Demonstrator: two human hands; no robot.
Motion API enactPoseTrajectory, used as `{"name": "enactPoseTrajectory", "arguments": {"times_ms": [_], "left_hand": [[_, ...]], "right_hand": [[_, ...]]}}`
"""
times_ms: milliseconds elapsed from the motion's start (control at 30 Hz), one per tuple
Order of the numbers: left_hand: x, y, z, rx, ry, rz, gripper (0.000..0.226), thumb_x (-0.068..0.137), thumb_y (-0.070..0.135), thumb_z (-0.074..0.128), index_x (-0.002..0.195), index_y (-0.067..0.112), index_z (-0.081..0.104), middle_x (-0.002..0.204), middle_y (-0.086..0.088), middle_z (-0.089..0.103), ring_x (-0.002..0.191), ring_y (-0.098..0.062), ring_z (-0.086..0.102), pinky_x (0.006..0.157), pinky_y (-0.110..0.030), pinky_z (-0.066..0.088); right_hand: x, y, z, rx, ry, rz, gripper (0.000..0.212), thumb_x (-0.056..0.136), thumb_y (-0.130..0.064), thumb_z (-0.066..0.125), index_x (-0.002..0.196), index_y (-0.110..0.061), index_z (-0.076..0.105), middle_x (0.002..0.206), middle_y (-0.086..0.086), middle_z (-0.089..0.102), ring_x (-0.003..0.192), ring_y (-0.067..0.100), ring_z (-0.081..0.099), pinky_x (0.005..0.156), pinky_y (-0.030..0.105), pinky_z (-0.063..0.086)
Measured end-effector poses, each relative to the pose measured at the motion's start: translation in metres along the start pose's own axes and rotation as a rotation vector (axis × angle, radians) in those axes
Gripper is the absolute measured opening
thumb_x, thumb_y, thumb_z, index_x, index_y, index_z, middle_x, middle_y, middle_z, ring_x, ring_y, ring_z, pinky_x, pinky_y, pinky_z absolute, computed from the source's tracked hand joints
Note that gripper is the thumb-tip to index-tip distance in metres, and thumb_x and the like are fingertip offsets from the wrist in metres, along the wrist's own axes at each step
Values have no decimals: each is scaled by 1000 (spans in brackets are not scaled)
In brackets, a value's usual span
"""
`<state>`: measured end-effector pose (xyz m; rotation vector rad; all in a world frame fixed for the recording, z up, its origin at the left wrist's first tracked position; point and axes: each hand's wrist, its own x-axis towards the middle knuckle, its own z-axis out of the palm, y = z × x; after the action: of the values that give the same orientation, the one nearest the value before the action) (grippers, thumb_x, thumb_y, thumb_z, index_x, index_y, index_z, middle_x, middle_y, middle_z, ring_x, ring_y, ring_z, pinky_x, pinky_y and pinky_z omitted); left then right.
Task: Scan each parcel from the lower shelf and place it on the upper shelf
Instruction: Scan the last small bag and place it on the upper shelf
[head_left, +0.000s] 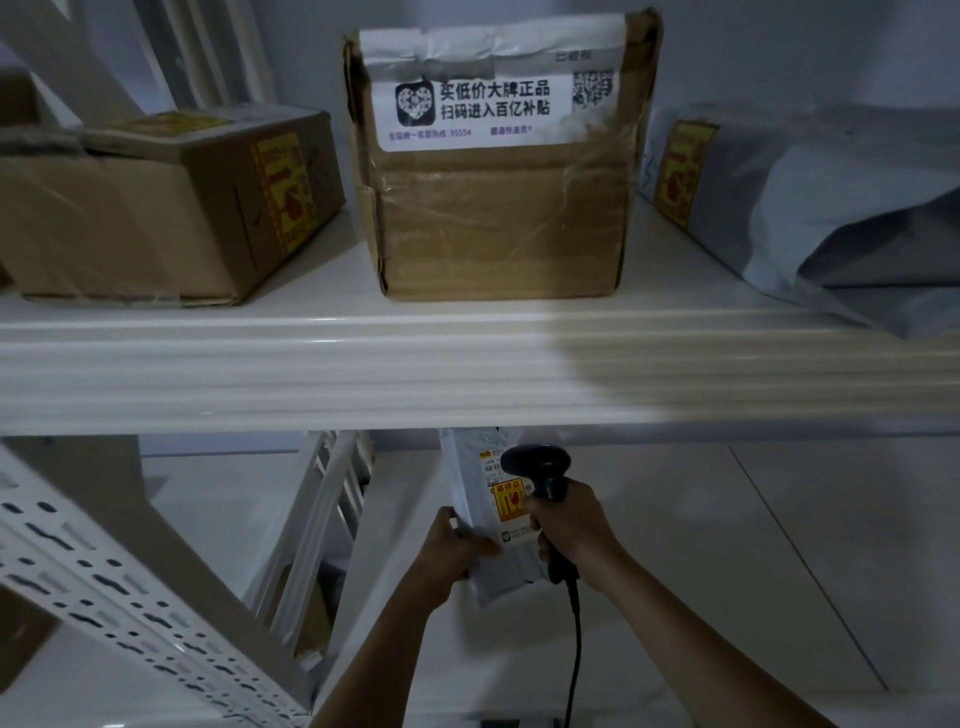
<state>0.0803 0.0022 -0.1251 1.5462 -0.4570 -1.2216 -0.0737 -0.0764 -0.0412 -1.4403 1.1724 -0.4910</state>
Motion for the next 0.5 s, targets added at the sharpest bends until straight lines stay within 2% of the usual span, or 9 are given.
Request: {"name": "enactPoseTrajectory", "arguments": {"times_ms": [367,500], "left_hand": [[5,-1,0,23,-33,21,85,52,8,86,124,15,40,121,-14,59,107,-29,63,74,-40,60],[9,-3,-1,43,-18,17,77,60,4,85,123,15,41,121,-15,59,109,-32,61,82,-46,60]], "right_hand": [[3,1,-2,-43,-17,5,6,84,-7,58,77,-6,58,63,11,59,40,21,53,49,30,49],[3,1,-4,-66,-27,-9,7,85,-8,58,79,-7,57,62,10,59,42,20,54,50,30,50]]}}
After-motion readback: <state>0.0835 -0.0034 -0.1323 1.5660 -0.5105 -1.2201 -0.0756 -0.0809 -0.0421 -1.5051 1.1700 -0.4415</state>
